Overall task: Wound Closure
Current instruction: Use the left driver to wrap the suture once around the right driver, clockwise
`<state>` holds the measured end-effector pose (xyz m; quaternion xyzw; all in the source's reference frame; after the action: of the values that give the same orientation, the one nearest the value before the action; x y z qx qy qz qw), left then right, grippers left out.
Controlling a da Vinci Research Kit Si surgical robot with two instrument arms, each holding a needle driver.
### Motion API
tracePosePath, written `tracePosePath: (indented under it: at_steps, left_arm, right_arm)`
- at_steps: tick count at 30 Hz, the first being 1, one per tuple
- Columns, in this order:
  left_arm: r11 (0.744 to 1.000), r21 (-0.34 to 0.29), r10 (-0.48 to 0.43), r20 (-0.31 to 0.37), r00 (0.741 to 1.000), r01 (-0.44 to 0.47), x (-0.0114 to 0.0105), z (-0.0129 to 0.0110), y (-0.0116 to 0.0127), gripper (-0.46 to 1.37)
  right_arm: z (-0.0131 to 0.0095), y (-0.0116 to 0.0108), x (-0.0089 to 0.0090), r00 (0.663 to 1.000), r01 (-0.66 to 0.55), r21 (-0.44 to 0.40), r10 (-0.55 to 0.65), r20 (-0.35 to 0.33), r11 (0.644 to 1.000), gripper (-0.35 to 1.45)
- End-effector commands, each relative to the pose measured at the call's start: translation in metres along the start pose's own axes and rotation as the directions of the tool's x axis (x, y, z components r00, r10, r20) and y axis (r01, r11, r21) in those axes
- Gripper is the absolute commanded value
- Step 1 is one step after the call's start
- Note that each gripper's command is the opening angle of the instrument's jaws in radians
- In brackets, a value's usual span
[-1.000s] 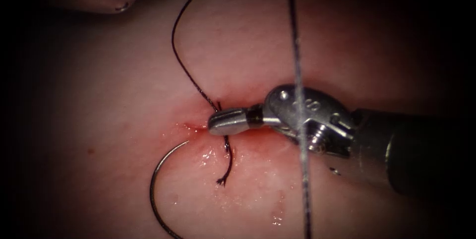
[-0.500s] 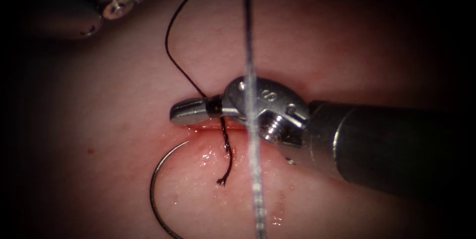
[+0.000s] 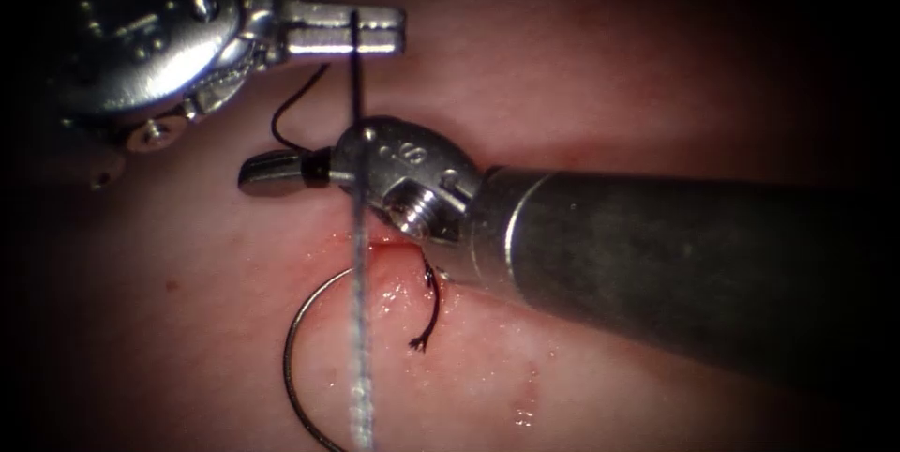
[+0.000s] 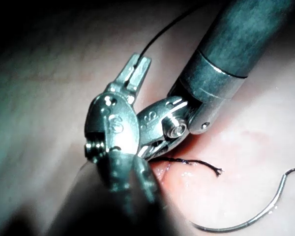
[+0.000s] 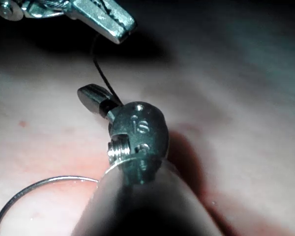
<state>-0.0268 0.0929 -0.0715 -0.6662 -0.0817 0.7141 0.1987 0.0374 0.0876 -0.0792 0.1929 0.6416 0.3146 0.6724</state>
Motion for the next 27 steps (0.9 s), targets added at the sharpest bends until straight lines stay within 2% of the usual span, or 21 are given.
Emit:
tracePosePath:
  at_steps: [1,7,10,13,18,21,27]
  left_arm:
    - [1.000,-0.002,0.001,0.000,1.000,-0.001,0.0000,-0.0001,0.0002,-0.35]
    - [1.000,0.000,0.000,0.003,1.000,0.000,-0.0003,-0.0009,0.0020,-0.35]
    - [1.000,-0.005,0.020,0.003,1.000,-0.020,-0.0015,-0.0010,0.0037,-0.35]
    - [1.000,-0.013,0.008,0.003,1.000,-0.008,-0.0036,-0.0013,0.0057,-0.35]
    - [1.000,-0.024,-0.005,0.004,1.000,0.005,-0.0052,-0.0020,0.0067,-0.35]
    - [1.000,-0.013,-0.003,0.002,1.000,0.003,-0.0061,-0.0029,0.0072,-0.35]
    - [1.000,0.009,-0.011,-0.043,0.999,0.012,-0.0069,-0.0033,0.0067,-0.35]
  right_arm:
    - [0.0000,-0.0001,0.0000,1.000,-0.007,-0.022,0.006,-0.029,1.000,-0.35]
    - [-0.0001,0.0001,0.0007,0.986,-0.077,-0.081,0.064,-0.156,0.994,-0.35]
    - [-0.0001,0.0004,0.0013,0.975,-0.094,-0.097,0.072,-0.210,0.991,-0.35]
    - [-0.0005,0.0008,0.0022,0.967,-0.105,-0.097,0.079,-0.241,0.990,-0.35]
    - [-0.0013,0.0013,0.0030,0.960,-0.115,-0.094,0.086,-0.266,0.989,-0.35]
    - [-0.0018,0.0017,0.0034,0.950,-0.125,-0.045,0.106,-0.294,0.991,-0.35]
    - [-0.0027,0.0017,0.0035,0.928,-0.158,0.121,0.189,-0.321,0.980,-0.35]
